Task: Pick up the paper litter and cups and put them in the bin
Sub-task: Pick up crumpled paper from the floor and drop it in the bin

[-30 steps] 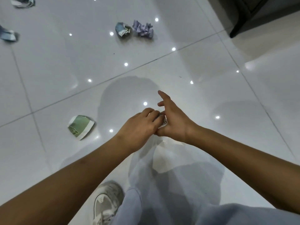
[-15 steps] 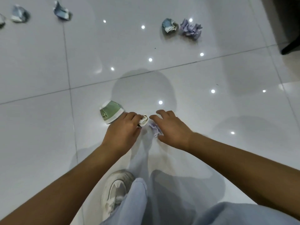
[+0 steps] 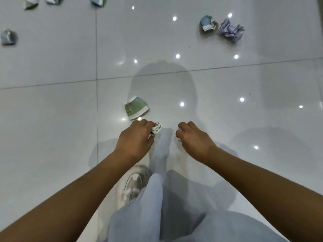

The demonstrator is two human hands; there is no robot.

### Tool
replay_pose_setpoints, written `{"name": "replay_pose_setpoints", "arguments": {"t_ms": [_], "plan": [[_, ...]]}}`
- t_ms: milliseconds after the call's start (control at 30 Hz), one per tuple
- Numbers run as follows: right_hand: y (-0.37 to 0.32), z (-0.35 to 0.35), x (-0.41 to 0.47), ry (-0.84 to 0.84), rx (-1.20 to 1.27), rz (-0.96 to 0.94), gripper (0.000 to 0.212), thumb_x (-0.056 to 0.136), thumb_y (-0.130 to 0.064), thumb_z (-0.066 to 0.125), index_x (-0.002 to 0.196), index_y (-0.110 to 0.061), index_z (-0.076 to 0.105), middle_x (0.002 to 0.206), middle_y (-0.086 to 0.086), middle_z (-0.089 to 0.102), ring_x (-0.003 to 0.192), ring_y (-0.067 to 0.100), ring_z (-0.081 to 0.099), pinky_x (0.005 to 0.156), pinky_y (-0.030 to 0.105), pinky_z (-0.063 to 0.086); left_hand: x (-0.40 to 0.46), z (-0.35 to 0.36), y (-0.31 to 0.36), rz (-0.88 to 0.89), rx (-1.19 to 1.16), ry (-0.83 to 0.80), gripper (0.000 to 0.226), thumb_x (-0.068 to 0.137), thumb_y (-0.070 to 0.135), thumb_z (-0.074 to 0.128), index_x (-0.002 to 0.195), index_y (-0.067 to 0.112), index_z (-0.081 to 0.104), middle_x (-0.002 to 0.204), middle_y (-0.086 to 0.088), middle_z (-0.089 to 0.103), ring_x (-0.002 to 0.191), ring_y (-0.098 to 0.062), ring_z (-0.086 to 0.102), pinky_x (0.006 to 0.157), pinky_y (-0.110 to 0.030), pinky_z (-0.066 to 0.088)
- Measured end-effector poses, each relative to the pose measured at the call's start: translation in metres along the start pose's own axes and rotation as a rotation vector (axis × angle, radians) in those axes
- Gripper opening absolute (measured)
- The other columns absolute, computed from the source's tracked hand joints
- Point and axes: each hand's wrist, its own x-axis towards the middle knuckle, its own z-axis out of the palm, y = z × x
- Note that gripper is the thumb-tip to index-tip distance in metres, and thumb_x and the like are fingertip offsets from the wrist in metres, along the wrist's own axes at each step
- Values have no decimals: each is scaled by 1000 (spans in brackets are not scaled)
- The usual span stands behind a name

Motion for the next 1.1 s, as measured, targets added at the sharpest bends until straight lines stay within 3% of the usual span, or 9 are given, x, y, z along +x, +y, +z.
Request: {"name": "replay_pose_setpoints", "arguments": {"t_ms": [133,300,433,633,700,833,1100], "plan": [[-24,-58,-42,-7,68,66,28,96,-9,47,121,-13,56,139,5,41,120,24,42,73,34,53,-44,-59,12,-5,39,-46,30,96,25,49,125,19,51,118,2,57,110,-18,50,69,-27,40],[-86,-159,-107,4,127,81,26,97,-13,50,121,-15,59,140,3,43,125,22,40,79,29,47,-131,-150,34,-65,-36,-59,29,96,21,49,124,17,52,119,0,56,112,-18,49,70,-25,39],[-149,-237,-165,76,175,-14,18,93,-11,55,108,-12,64,129,6,51,114,25,48,73,34,51,-222,-221,50,-162,-79,-46,30,96,18,46,125,17,51,120,1,55,113,-16,47,72,-22,36],[-253,-319,-250,66,136,-192,19,89,-8,57,106,-15,65,126,4,53,111,24,49,77,35,51,-373,-288,68,-370,-177,2,36,96,16,44,133,17,45,128,0,51,118,-16,45,82,-23,42],[-292,-332,-279,51,117,-260,18,89,-9,58,104,-14,65,125,6,54,109,26,51,78,37,51,-424,-299,72,-450,-206,18,39,96,17,46,135,17,43,131,-1,50,120,-17,45,89,-25,43],[-374,-334,-331,-18,80,-379,18,90,-11,58,106,-14,65,127,5,53,111,24,50,78,35,52,-526,-303,71,-580,-243,38,34,96,16,46,130,17,47,125,-1,53,115,-17,47,87,-26,43],[-547,-260,-404,-154,1,-532,19,87,-7,59,105,-10,64,121,6,54,108,26,51,70,39,54,-725,-252,16,-785,-330,79,30,94,18,49,124,16,50,120,-1,55,110,-19,50,89,-27,42]]}}
